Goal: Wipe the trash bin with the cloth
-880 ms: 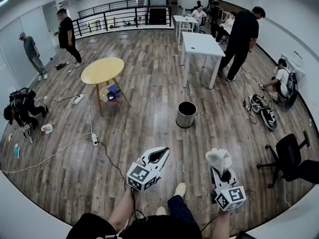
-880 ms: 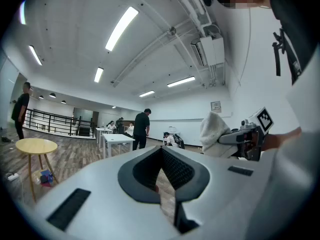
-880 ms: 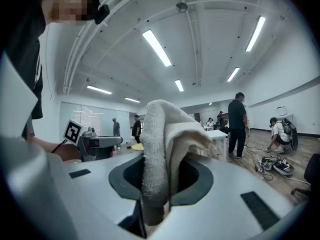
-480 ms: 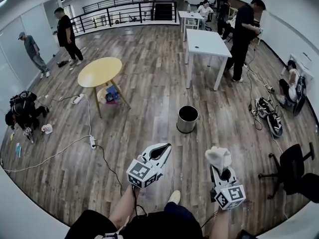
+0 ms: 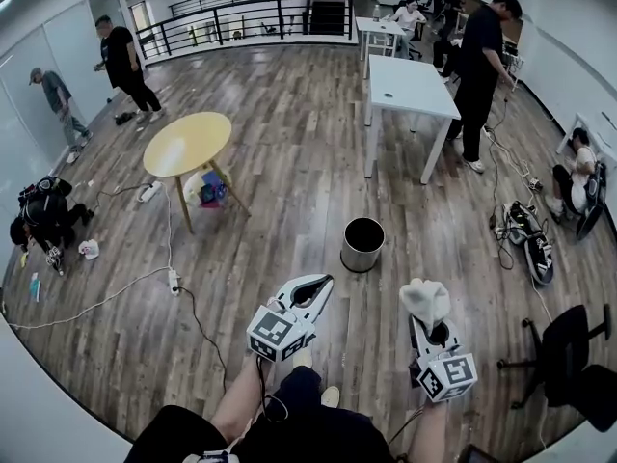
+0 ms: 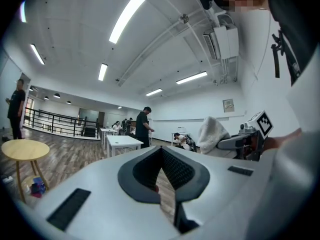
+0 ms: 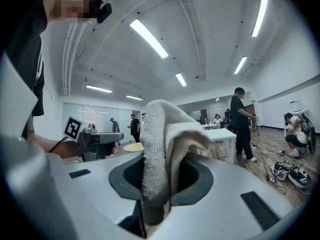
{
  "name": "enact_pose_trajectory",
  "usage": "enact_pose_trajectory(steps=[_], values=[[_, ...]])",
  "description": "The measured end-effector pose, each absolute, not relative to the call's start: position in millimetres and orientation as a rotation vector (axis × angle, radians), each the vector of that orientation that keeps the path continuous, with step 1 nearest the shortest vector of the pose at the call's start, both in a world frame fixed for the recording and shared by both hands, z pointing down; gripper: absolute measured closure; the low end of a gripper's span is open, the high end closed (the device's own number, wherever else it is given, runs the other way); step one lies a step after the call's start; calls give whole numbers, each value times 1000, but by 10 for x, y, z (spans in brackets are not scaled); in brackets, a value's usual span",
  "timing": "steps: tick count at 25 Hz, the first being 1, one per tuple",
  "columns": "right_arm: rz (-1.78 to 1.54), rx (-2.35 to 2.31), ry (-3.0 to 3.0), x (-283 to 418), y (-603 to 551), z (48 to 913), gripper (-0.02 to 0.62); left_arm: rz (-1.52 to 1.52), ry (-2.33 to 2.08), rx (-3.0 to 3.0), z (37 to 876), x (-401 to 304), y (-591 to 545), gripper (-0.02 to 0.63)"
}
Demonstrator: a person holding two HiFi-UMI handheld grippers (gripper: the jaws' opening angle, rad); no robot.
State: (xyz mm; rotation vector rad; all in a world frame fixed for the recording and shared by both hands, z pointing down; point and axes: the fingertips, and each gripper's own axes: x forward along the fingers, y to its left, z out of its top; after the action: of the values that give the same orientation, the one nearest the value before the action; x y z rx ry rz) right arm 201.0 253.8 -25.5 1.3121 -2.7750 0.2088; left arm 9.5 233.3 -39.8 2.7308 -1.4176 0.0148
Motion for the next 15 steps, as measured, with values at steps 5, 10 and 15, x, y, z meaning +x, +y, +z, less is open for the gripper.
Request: enact_pose_trajectory(steps=[5,10,15], values=[[247,1330,-2766,1738,1851,-174,508,33,-1406,2726,-312,-170,1633,609],[229,1359,-2773,1275,1040,-298,508,51,-1364,2770,-381,-531,783,609],[198,1414,-2749,967,415,-388,508,35,-1321,2801,-444,-841,103,609]])
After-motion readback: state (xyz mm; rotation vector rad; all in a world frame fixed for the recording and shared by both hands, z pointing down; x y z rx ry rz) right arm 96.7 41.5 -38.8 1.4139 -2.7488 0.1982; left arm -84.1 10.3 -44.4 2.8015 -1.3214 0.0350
